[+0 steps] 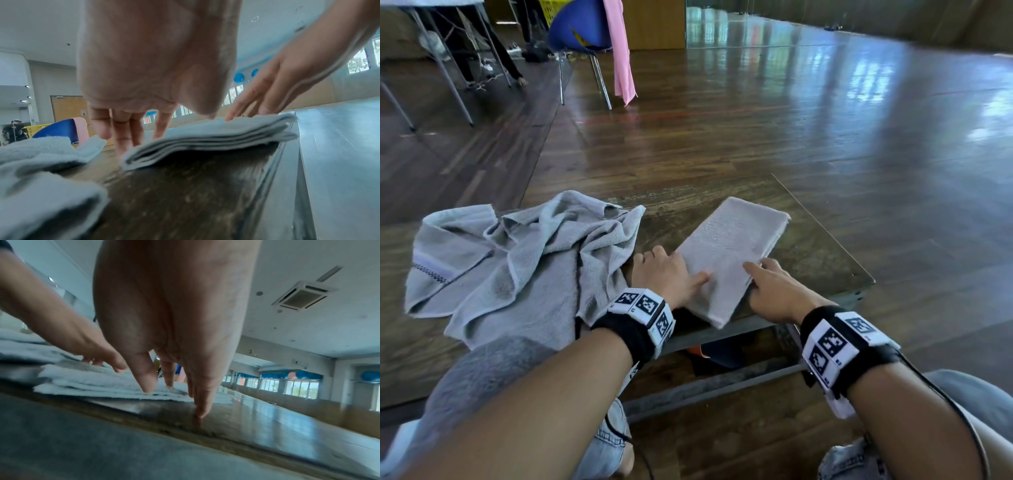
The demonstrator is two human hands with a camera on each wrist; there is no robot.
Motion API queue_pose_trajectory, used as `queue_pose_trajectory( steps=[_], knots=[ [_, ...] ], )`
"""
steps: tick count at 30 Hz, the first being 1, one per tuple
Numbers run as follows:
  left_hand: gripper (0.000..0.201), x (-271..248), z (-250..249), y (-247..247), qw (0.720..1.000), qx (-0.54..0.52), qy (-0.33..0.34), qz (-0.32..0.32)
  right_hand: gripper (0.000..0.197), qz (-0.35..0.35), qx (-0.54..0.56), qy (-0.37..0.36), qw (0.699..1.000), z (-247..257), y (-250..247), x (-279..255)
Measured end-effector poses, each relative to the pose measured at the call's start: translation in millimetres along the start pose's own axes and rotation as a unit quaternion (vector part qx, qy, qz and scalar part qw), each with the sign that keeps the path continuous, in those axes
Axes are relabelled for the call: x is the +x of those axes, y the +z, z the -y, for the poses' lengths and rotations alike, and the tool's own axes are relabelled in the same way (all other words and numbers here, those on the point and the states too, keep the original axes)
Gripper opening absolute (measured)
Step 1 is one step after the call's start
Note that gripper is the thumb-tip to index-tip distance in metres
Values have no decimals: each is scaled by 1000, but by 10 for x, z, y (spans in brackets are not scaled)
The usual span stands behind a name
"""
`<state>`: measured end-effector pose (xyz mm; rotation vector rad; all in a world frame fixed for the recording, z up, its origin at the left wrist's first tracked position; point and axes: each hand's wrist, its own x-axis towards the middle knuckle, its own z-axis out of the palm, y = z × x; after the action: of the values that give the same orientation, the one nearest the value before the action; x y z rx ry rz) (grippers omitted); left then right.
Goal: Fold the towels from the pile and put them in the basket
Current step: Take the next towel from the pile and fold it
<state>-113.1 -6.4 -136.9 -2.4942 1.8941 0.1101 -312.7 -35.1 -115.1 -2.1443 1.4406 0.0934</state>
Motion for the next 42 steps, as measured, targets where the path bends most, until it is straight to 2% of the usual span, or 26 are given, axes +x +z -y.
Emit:
queue_pose_trajectory(
  steps=[3,6,8,10,12,14,17,19,21,22,24,25,26,28,30,33,36,39,42],
  knots=[
    [51,-61,3,-48,991,-129,26,20,88,40,-29,-7,999,-135,1,-55],
    [40,-133,16,-32,970,-234,41,43,96,39,-60,-33,997,-216,69,-121],
    [28,-167,39,-30,964,-257,49,45,90,13,-67,-50,996,-250,132,-160],
    [16,-177,57,-50,954,-292,47,49,71,-29,-35,-59,997,-262,164,-193],
    [21,-175,74,-93,944,-325,43,41,50,-77,19,-69,994,-270,155,-225],
    [30,-169,107,-134,939,-338,49,37,37,-126,75,-86,985,-289,141,-259],
    [53,-160,172,-140,953,-282,108,35,21,-207,163,-98,960,-310,62,-307],
    [48,-157,182,-125,949,-271,163,17,19,-248,229,-74,938,-301,-27,-322],
    [21,-166,150,-113,918,-338,203,-33,30,-268,261,-60,925,-293,-118,-301],
    [16,-179,122,-126,896,-397,196,-40,34,-271,277,-59,920,-286,-163,-281],
    [22,-164,68,-155,857,-498,129,-28,40,-263,311,-46,912,-266,-246,-226],
    [25,-129,55,-159,857,-506,94,-21,40,-249,328,-33,910,-262,-270,-189],
    [28,-95,55,-163,876,-477,69,-11,40,-228,341,-17,912,-262,-275,-145],
    [35,-34,69,-120,933,-357,42,22,33,-155,346,30,925,-293,-228,-47],
    [43,-6,62,-73,959,-283,10,28,28,-99,335,74,934,-315,-155,45],
    [40,85,10,-47,957,-288,-17,0,19,-127,310,102,937,-320,-140,188],
    [36,201,-44,-104,952,-301,-50,-11,12,-154,326,109,927,-302,-194,299],
    [36,260,-83,-67,960,-269,-74,28,13,-146,304,119,934,-304,-174,400],
    [46,299,-119,-6,960,-265,-80,25,27,-150,276,126,941,-310,-137,484]
  ],
)
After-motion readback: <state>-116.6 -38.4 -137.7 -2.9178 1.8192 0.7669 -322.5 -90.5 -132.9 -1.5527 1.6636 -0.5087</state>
